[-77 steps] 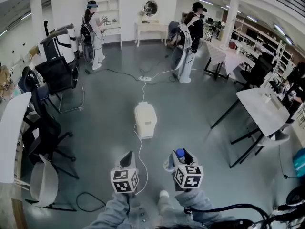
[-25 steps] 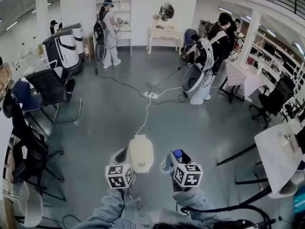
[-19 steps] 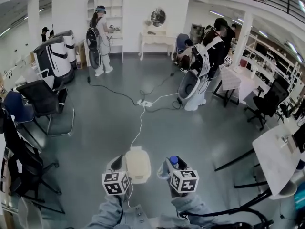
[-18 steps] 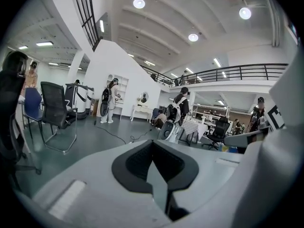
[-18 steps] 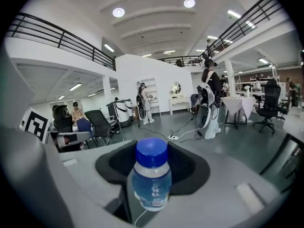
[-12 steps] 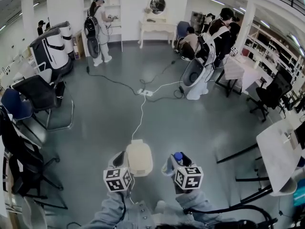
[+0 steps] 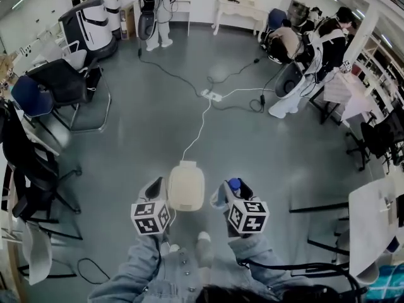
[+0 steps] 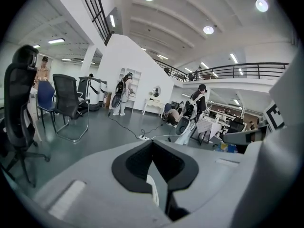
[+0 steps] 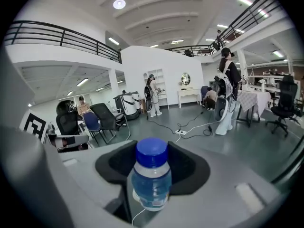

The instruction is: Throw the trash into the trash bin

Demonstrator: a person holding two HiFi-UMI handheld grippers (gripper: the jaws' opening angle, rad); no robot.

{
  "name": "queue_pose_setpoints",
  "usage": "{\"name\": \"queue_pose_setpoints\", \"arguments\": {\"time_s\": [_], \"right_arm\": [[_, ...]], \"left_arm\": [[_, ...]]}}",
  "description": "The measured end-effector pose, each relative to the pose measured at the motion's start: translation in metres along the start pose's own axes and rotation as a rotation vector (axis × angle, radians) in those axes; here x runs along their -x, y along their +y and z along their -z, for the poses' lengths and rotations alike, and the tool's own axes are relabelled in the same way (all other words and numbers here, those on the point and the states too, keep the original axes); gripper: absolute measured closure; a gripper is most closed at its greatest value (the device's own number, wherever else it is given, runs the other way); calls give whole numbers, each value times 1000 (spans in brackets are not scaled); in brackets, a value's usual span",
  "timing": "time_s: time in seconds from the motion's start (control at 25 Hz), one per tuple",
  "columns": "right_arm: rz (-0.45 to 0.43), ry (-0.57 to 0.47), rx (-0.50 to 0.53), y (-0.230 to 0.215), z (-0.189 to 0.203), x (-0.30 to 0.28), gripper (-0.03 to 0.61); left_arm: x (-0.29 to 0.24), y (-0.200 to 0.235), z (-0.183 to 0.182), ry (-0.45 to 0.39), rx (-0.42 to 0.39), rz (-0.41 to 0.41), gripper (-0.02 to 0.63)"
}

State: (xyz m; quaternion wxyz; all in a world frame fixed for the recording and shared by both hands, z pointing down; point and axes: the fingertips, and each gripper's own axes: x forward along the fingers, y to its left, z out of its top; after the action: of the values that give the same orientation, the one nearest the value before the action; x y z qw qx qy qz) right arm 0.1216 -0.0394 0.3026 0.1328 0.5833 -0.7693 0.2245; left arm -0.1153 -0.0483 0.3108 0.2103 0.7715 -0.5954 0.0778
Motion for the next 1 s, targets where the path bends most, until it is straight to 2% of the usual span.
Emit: {"name": "queue_pose_setpoints", "arguments": {"time_s": [0.4, 0.84, 1.0], "right_arm": [[27, 101, -37, -46, 59, -50, 376], [80, 231, -95, -79, 197, -97, 376], [105, 271, -134, -87, 243, -100, 376]], "left_arm": [[-37, 17, 82, 125, 21, -54, 606], [-81, 37, 230, 272, 28, -30, 606], [-93, 46, 270, 310, 15, -31, 606]]}}
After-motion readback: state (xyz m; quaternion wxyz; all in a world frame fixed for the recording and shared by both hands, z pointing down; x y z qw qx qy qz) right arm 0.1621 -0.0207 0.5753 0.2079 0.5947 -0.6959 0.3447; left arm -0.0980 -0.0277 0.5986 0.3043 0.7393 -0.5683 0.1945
